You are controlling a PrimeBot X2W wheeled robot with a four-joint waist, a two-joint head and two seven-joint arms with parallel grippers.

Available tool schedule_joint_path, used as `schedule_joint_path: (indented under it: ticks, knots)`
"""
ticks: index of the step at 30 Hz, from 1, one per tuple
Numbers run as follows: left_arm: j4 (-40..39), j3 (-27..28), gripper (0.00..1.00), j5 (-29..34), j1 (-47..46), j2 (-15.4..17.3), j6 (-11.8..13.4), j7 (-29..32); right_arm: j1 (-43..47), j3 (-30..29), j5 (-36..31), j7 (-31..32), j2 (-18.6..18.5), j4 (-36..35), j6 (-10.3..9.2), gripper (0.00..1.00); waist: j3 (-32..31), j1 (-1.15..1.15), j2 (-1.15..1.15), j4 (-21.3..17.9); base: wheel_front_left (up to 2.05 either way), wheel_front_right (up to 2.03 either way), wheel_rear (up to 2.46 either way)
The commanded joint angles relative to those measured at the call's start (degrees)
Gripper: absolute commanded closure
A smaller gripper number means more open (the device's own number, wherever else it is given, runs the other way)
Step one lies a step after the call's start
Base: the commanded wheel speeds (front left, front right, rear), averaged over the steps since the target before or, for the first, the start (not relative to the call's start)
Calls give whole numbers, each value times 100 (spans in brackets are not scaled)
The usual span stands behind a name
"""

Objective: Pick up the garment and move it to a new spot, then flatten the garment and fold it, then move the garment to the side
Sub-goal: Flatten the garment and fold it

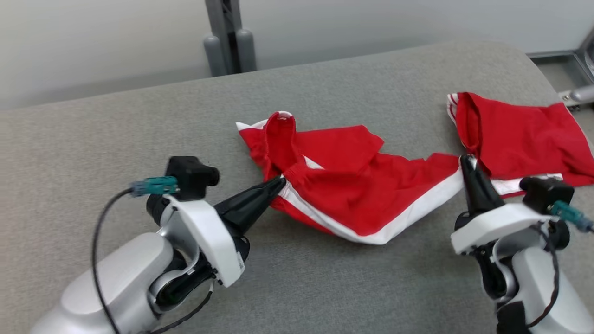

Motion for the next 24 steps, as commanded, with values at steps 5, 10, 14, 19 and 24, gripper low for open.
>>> schedule_joint_path:
  ticks: [5,10,14,19,24]
  knots:
    - [-658,383,100,-1046,228,293,-8,-455,-249,-154,57,352,-174,-461,1,100,-241,0,0,247,0,0,0]
    - [-980,777,100,-1630,329,433,-8,-1024,-454,-260,243,572,-202,-889,1,100,-347,0,0,318,0,0,0]
    - [-1034,1115,100,-1738,442,343,-8,-1370,-594,-416,376,595,-194,-1197,1,100,-433,0,0,341,0,0,0]
    - [-989,1838,100,-1749,659,58,62,-1515,-586,-658,508,643,-67,-1557,1,100,-542,0,0,372,0,0,0]
    - [-1119,2497,100,-1397,911,-352,325,-1525,-441,-783,593,597,45,-1886,0,100,-584,0,0,399,0,0,0]
